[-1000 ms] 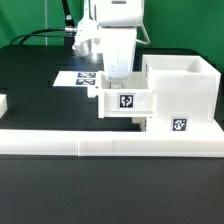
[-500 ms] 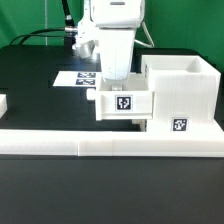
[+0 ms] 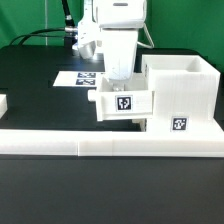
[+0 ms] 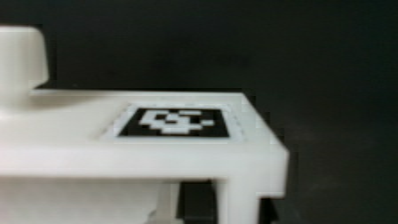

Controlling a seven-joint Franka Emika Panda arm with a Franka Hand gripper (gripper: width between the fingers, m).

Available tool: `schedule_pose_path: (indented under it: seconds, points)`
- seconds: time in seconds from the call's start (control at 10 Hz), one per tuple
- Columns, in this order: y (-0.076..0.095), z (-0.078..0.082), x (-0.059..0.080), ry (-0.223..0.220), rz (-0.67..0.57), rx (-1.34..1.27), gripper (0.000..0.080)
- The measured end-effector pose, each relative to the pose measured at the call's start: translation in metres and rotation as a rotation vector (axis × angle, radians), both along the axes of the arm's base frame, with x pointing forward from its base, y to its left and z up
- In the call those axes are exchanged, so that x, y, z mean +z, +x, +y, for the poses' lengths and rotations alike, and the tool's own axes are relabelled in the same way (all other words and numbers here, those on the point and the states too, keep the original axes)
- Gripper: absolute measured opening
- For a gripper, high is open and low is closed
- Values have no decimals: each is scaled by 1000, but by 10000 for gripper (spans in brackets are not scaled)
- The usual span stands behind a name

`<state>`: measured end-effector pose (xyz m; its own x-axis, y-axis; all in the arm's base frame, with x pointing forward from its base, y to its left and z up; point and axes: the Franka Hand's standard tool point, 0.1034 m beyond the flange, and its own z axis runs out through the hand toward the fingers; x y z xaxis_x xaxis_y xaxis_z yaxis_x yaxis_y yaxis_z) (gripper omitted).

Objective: Assemble drawer

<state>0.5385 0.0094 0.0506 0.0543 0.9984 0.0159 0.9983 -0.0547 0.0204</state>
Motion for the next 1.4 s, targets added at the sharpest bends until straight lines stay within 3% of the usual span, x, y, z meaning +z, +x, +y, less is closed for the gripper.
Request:
schedule_pose_path:
  seconds: [1.0, 1.3, 1.4]
  points:
    - [0, -3, -1, 5, -5, 6, 44]
    - [0, -23, -4, 38, -8, 15, 44]
    - [0, -20, -4, 37, -7, 17, 44]
